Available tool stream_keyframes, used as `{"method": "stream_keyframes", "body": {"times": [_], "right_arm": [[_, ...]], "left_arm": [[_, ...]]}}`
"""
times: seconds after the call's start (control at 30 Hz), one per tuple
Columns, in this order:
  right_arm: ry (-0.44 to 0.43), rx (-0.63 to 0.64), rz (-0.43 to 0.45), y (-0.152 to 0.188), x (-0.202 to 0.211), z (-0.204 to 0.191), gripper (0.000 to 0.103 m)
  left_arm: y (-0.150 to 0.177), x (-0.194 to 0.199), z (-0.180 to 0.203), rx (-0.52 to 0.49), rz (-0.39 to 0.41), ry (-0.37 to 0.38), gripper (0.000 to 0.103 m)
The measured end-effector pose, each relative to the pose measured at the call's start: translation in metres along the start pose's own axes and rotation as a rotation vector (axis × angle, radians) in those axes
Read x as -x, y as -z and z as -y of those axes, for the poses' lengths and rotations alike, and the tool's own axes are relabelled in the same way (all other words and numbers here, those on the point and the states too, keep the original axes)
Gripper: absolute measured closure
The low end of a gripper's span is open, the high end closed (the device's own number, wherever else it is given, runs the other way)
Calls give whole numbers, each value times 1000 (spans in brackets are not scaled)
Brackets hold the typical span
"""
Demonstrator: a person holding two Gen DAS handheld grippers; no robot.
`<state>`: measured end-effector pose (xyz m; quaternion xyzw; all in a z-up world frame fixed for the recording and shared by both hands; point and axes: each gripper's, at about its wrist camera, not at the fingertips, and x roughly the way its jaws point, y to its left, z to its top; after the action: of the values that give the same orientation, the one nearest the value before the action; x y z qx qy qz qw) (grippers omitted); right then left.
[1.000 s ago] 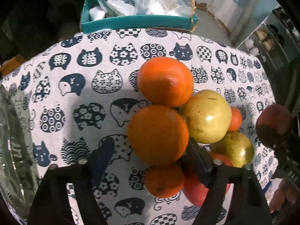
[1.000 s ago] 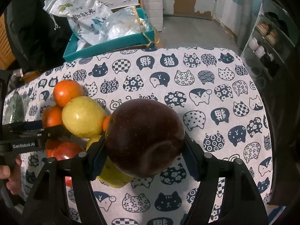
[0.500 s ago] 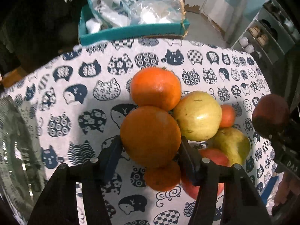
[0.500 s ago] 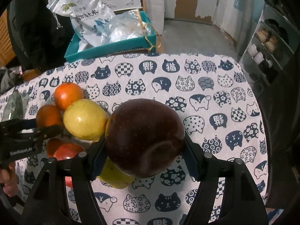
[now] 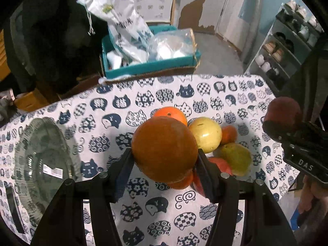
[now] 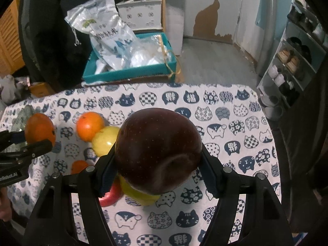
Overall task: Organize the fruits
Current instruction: 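Grasp an orange with the left gripper while the right gripper lifts the dark apple, then carry the orange and dark apple with both grippers over the glass bowl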
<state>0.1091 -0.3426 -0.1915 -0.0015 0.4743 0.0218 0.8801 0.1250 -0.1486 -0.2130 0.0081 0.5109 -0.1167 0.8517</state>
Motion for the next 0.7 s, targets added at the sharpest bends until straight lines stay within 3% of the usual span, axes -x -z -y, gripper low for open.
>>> {"method": "stream_keyframes", "body": {"times": [0.7], "right_arm": [[-41, 78, 147, -25, 81, -56, 31]], "left_arm": [[9, 105, -37, -1, 196, -34, 41]]}}
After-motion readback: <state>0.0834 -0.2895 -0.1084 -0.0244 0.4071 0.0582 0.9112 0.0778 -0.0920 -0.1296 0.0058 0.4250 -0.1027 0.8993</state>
